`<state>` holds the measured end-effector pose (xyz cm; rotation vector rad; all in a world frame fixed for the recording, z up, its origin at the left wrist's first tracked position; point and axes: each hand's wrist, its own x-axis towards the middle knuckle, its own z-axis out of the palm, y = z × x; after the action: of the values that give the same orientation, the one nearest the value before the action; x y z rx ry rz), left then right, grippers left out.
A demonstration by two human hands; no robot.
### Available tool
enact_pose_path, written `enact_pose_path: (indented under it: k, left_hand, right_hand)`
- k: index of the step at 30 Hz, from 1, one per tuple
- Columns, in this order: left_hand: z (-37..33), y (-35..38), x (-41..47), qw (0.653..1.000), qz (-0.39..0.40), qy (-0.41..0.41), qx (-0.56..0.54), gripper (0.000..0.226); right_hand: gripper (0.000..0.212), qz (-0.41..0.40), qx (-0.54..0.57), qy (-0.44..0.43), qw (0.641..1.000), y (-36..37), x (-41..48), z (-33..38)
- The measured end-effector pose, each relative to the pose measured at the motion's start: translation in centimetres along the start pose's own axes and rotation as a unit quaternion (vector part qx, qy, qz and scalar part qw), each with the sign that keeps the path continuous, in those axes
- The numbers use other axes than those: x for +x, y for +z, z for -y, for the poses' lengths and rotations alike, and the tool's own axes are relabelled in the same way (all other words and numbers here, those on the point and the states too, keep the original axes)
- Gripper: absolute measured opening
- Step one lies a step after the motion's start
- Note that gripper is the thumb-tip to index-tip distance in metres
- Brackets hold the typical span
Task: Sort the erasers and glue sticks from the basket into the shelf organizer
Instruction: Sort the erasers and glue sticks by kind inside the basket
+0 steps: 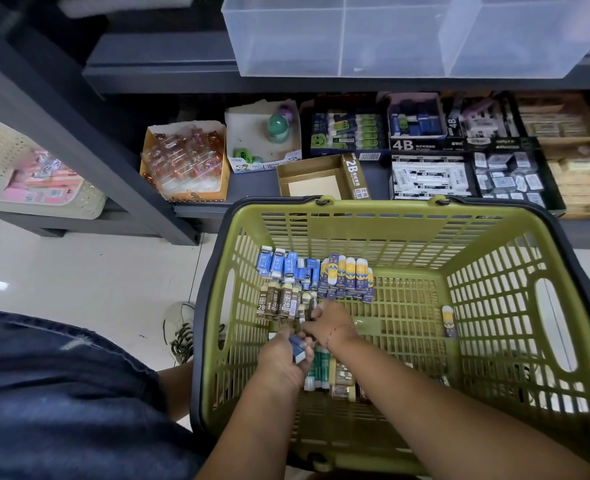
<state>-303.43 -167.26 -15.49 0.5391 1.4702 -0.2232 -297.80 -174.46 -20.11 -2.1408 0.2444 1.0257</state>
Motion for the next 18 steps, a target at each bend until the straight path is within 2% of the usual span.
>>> enact_pose_path:
  k: [4, 7, 11, 13, 18]
  left_hand:
    - [0.1, 0.5, -0.2, 1.0, 0.031, -0.002, 0.005, 0.029]
    - [0.1, 0.5, -0.7, 0.999, 0.037, -0.005, 0.009, 0.031]
    - [0.0, 0.3, -0.6, 0.999, 0.041, -0.006, 0.005, 0.029]
    - [0.0, 0.4, -0.6, 0.999, 0.039, -0.007, 0.005, 0.028]
    - [0.0, 0.5, -1.0, 0.999, 0.051, -0.012, 0.006, 0.03]
  right_hand:
    - [0.011, -0.048, 0.026, -0.047, 0.997, -0.2, 0.3, 0.3]
    - [0.01, -0.049, 0.014, -0.088, 0.995, -0.3, 0.3, 0.4]
    - [0.004, -0.05, 0.018, -0.063, 0.997, -0.5, 0.4, -0.2]
    - [0.008, -0.051, 0.021, -0.039, 0.998, -0.6, 0.5, -0.6]
    - [0.032, -0.007, 0.058, -0.007, 0.998, -0.6, 0.8, -0.6]
